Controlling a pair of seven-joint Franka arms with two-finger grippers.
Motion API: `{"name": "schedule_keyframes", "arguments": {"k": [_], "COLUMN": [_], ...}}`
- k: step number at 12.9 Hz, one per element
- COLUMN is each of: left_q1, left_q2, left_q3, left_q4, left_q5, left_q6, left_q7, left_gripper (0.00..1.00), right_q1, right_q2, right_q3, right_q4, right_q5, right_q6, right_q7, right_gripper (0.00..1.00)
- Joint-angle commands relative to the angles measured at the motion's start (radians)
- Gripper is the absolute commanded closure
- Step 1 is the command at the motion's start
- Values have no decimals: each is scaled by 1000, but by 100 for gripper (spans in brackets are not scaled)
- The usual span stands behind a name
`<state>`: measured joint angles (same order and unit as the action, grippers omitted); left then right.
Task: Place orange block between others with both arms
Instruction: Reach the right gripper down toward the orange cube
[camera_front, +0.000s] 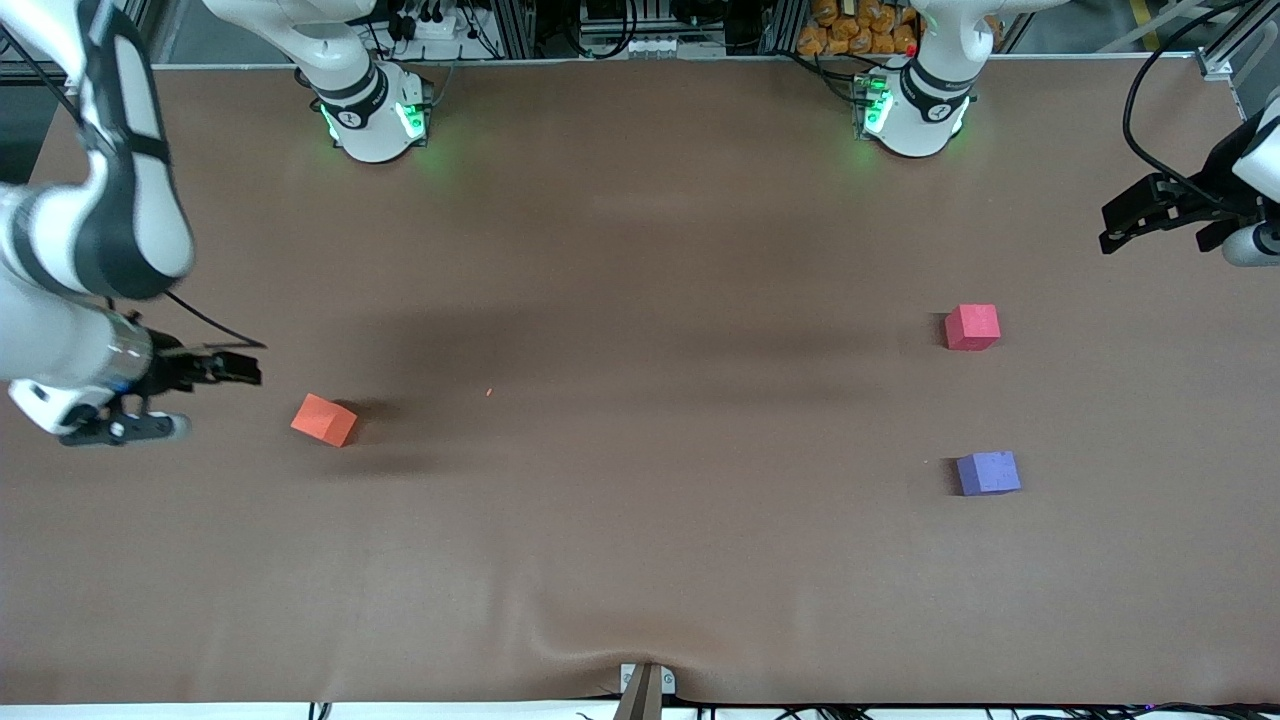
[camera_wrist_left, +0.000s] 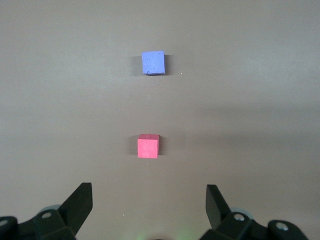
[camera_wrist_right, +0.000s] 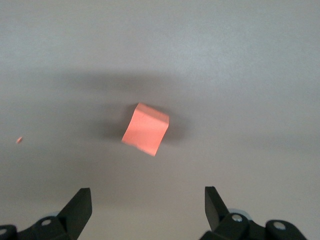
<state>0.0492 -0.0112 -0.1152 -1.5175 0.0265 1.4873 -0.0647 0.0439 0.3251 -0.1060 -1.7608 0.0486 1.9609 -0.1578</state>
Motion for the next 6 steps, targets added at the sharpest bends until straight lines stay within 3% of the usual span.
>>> {"name": "schedule_keyframes", "arguments": {"k": [1,6], "left_q1": [5,3], "left_q2": [7,13], "left_q3": [-7,-7], "left_q4": [10,13], "left_q5": [18,24], "left_q6": [-18,-10], "left_q7": [16,16], "left_gripper": [0,0], "right_q1": [5,40], "right_q2": [49,140], "right_q3": [2,3], "right_q4": [-83,-91], "right_q5": [-3,19], "right_q6": [142,243], "right_q7": [4,21], "right_gripper": [0,0]}}
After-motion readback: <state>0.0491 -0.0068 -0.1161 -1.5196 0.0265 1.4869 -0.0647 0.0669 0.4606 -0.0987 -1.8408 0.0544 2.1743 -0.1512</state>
